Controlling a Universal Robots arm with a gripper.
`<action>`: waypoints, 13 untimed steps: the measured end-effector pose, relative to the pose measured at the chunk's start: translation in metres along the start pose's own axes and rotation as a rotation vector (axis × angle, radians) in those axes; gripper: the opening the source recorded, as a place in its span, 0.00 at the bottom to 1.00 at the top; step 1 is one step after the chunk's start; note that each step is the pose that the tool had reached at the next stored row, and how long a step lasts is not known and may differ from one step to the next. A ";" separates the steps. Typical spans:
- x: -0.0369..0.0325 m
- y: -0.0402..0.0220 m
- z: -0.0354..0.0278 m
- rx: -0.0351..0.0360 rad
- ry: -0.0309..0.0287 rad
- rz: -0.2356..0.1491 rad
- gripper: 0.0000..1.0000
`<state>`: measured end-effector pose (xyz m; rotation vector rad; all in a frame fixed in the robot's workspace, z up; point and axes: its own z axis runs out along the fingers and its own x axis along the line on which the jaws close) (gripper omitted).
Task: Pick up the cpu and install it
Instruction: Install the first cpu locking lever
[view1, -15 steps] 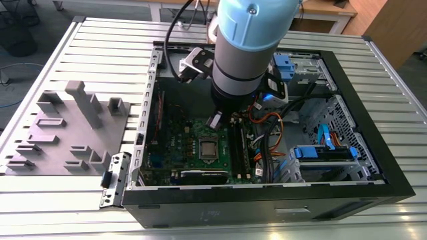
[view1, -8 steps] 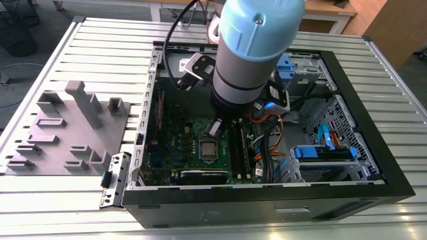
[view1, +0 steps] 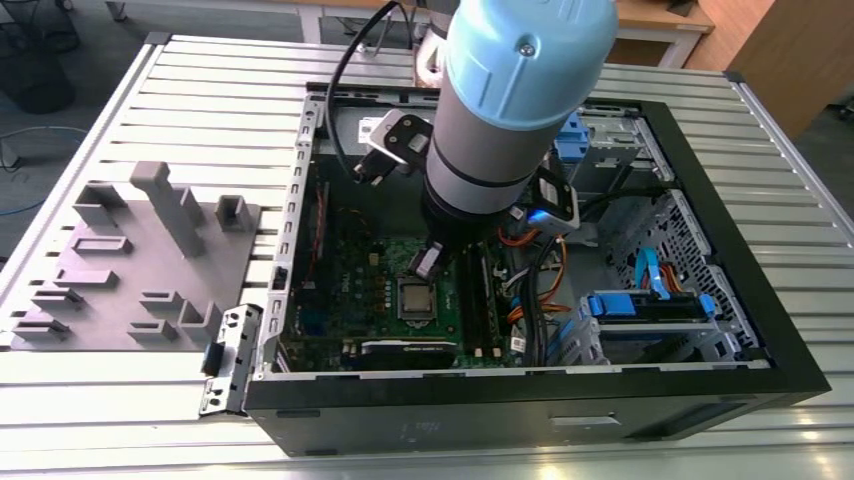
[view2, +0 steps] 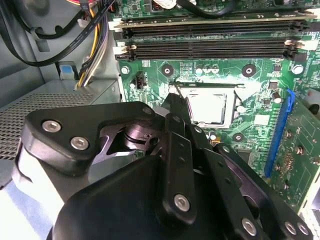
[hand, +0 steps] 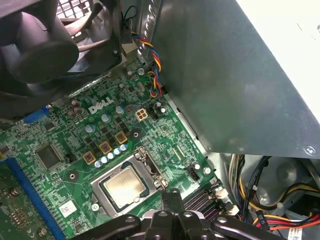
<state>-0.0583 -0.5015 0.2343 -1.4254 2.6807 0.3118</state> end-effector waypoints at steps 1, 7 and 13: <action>0.0000 0.0000 0.0000 0.0000 0.0001 0.000 0.11; 0.0003 -0.0003 0.0015 0.0018 0.0053 0.000 0.11; 0.0007 -0.0006 0.0035 0.0080 0.0227 0.002 0.11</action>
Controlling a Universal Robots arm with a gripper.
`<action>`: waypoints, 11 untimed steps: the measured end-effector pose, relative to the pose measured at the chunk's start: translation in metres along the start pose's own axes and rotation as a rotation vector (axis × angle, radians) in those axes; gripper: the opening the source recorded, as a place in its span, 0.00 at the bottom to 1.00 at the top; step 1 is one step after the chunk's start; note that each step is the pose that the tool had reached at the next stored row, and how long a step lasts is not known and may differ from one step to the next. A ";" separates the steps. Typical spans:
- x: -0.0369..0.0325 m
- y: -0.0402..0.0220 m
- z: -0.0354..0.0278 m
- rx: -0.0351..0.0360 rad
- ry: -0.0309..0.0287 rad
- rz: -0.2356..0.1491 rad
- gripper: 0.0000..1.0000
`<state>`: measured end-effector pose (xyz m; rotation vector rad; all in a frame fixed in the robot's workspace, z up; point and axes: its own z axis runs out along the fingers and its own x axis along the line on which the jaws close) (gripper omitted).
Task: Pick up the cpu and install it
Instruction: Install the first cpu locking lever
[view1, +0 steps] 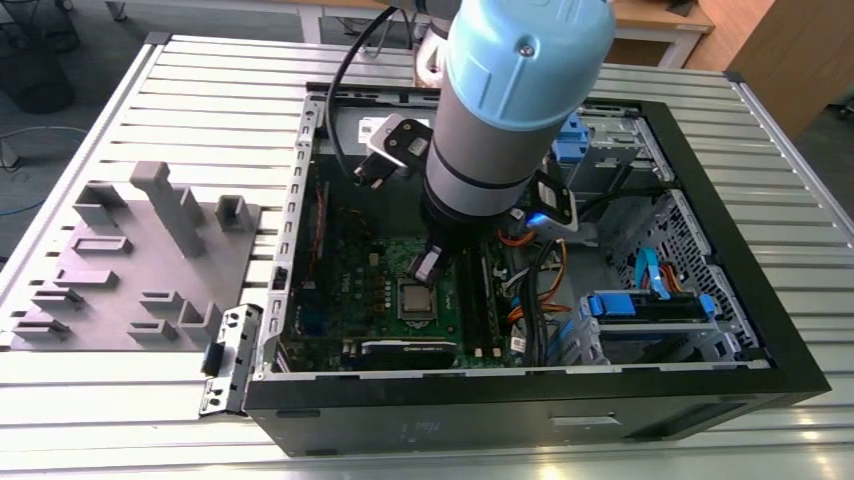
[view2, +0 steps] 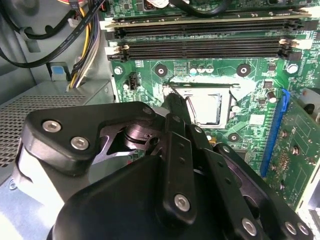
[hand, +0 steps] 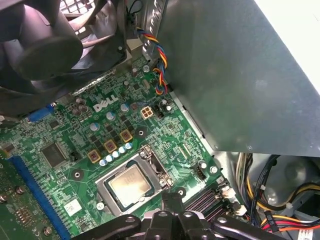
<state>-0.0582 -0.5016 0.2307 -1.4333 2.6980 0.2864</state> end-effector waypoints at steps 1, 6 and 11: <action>0.0000 0.0000 0.0001 0.0001 0.0001 0.000 0.11; 0.0004 -0.0003 0.0027 0.0086 0.0160 0.001 0.11; 0.0007 -0.0007 0.0049 0.0189 0.0333 0.002 0.11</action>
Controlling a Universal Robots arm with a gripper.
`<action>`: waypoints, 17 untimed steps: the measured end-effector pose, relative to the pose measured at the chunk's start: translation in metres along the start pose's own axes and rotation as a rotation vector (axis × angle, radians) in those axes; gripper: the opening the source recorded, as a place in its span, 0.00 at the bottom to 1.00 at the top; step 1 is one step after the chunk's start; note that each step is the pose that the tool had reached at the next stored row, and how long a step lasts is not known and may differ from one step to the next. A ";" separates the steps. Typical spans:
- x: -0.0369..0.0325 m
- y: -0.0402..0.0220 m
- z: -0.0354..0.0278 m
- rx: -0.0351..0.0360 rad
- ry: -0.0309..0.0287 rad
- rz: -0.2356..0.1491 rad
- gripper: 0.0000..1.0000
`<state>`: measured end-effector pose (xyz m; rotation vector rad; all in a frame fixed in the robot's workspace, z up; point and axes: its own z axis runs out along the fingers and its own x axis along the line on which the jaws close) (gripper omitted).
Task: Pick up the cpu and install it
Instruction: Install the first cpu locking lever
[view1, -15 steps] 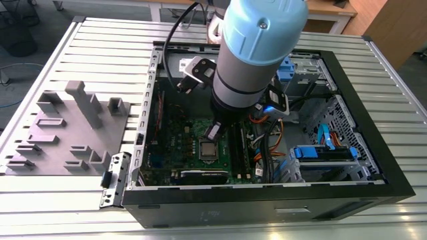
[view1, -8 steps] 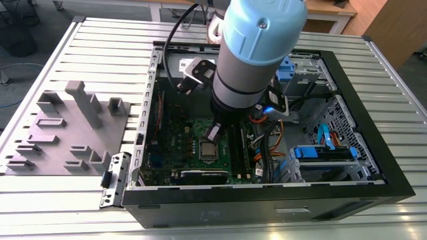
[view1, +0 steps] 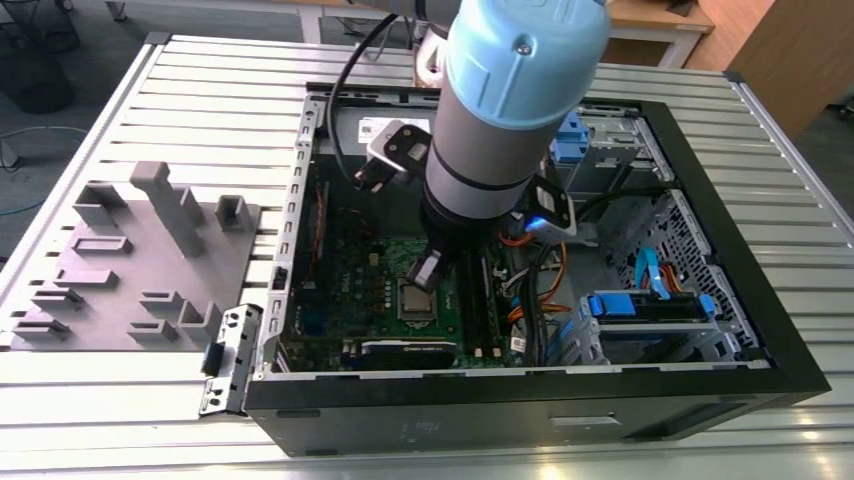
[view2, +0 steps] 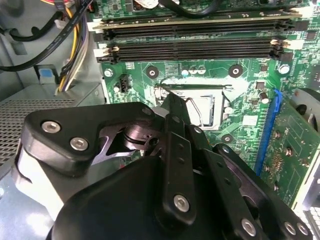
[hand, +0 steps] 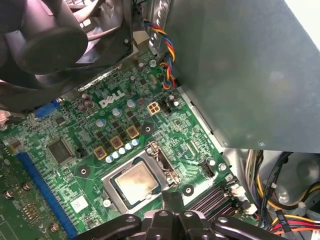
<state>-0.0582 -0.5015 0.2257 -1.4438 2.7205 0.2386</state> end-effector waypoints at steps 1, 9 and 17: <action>0.0001 -0.0001 0.0005 0.0022 0.0036 0.000 0.11; 0.0005 -0.0006 0.0045 0.0386 0.0676 0.003 0.11; 0.0003 -0.0007 0.0060 0.0474 0.0810 0.003 0.11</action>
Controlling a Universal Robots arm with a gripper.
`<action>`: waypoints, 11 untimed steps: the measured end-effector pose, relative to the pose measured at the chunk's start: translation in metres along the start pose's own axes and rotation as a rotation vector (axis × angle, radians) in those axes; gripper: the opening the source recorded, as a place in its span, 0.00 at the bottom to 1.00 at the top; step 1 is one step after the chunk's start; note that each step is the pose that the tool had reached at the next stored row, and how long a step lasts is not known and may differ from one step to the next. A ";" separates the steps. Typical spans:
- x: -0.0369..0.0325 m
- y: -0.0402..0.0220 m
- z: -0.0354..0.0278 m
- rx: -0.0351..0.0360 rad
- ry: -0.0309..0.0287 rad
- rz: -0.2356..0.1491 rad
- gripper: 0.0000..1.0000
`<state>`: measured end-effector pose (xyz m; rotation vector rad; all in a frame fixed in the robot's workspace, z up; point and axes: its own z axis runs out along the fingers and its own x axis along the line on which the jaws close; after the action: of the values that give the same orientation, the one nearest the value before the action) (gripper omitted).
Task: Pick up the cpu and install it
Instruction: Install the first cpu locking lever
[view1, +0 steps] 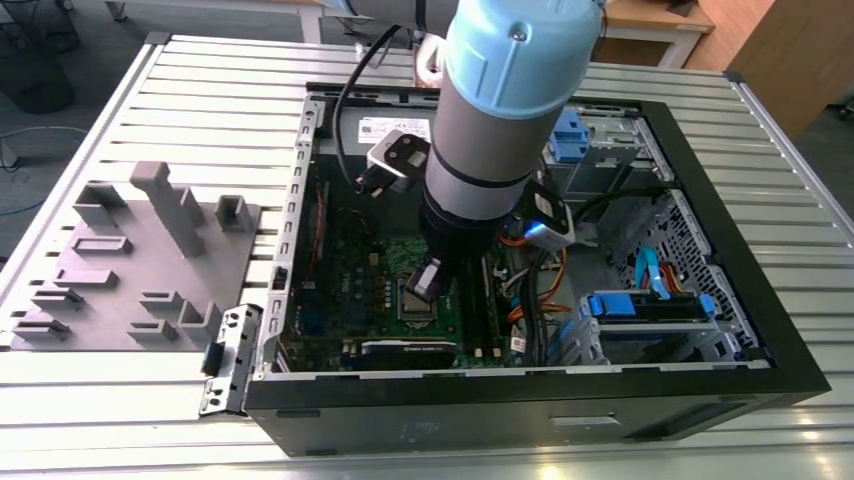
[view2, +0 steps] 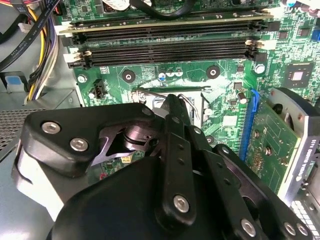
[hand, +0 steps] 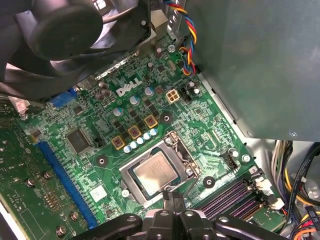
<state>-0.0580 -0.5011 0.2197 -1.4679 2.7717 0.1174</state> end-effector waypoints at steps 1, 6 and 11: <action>0.0000 0.0000 0.0000 0.0000 0.0000 0.000 0.11; -0.0006 0.0001 0.0016 0.0002 0.0003 0.000 0.11; -0.0007 0.0000 0.0041 0.0097 0.0140 0.001 0.11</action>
<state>-0.0577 -0.5003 0.2156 -1.4714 2.7797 0.0940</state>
